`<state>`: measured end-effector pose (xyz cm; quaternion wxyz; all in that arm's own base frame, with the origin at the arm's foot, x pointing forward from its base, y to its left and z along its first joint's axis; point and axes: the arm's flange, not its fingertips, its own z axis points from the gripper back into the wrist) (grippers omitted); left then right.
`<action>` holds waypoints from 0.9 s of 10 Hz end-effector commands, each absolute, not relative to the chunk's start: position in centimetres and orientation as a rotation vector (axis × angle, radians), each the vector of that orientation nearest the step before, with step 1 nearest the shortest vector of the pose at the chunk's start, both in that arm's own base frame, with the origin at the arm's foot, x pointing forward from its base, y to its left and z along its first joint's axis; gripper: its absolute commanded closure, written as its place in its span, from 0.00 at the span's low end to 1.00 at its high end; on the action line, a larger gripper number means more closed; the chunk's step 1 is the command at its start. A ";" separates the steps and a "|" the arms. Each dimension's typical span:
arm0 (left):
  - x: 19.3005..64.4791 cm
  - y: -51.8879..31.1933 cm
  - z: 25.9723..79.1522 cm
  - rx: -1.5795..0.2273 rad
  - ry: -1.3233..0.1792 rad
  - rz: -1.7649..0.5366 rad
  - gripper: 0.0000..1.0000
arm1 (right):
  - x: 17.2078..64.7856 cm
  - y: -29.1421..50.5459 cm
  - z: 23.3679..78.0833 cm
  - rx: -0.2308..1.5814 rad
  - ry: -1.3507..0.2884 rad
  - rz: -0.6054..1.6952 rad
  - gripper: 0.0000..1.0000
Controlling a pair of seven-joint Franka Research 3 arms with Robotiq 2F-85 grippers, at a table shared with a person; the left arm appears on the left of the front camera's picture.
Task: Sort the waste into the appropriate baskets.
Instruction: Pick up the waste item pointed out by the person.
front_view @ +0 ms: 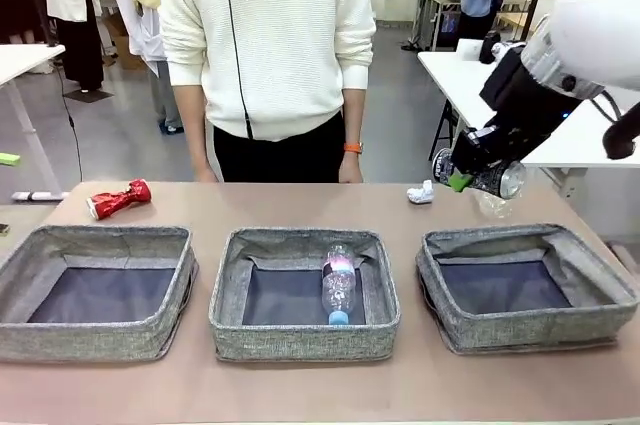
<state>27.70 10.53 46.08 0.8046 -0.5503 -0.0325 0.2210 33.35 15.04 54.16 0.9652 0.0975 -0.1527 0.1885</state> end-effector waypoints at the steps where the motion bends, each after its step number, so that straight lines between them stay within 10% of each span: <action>1: 27.5 10.4 46.1 -1.201 -0.075 0.470 0.00 | 36.3 19.3 55.0 0.258 -0.347 0.249 0.57; 9: 27.5 10.4 46.1 -1.201 -0.075 0.470 0.00 | 33.6 37.2 72.5 0.240 -0.292 -0.156 0.57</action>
